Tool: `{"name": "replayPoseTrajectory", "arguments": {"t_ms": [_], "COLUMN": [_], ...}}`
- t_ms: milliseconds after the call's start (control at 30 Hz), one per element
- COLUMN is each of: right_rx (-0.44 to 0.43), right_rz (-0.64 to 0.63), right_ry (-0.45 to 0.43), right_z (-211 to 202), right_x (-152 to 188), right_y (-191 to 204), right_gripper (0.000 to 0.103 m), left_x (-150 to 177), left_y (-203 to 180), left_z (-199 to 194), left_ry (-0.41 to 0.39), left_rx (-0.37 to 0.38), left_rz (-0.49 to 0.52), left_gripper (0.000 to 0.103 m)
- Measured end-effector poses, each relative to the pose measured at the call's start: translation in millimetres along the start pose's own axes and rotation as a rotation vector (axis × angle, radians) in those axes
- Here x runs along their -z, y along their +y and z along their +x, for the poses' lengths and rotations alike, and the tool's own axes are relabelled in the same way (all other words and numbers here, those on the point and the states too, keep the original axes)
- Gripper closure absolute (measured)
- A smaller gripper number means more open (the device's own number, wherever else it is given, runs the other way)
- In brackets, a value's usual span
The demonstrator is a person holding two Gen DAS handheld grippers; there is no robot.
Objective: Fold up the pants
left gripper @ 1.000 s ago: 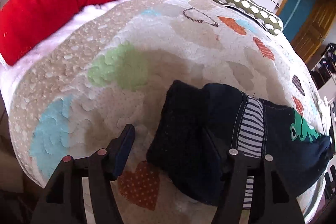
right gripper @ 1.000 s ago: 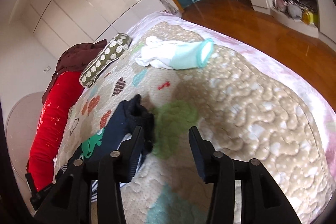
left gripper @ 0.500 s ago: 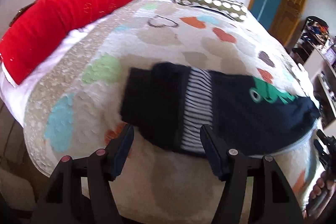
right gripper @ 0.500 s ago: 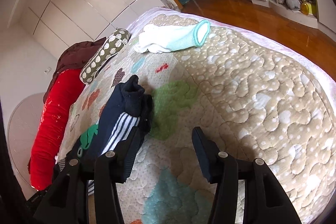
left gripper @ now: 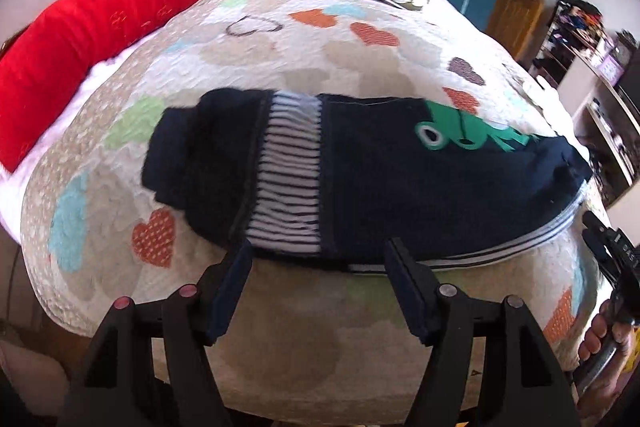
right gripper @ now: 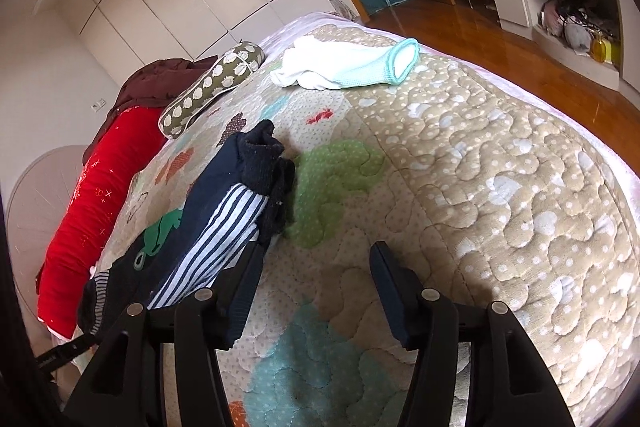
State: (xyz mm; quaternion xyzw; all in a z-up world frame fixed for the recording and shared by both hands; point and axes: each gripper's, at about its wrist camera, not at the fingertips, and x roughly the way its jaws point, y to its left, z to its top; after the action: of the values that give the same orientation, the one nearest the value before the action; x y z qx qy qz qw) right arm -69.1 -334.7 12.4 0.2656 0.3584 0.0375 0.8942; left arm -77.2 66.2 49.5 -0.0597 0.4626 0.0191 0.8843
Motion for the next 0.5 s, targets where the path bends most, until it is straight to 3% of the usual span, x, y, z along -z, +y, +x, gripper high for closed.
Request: {"name": "replayPoseTrajectory", "arguments": {"t_ms": [333,500], "right_rx": [-0.014,-0.161], "right_rz": [-0.022,0.039], "right_ry": [-0.001,0.032], "right_z": [0.1,-5.7], "right_x": [1.2,-8.4], "right_y": [0.3,-3.7], "right_gripper": [0.038,0.036], "left_x": [-13.7,-44.1], "left_y": [-32.1,-57.7], "left_z": [8.3,-2.4], "left_ry": [0.034,-0.008], "left_rx": [0.034,0.095], "left_rz": [0.055,0.107], "left_gripper": [0.036,0.033]}}
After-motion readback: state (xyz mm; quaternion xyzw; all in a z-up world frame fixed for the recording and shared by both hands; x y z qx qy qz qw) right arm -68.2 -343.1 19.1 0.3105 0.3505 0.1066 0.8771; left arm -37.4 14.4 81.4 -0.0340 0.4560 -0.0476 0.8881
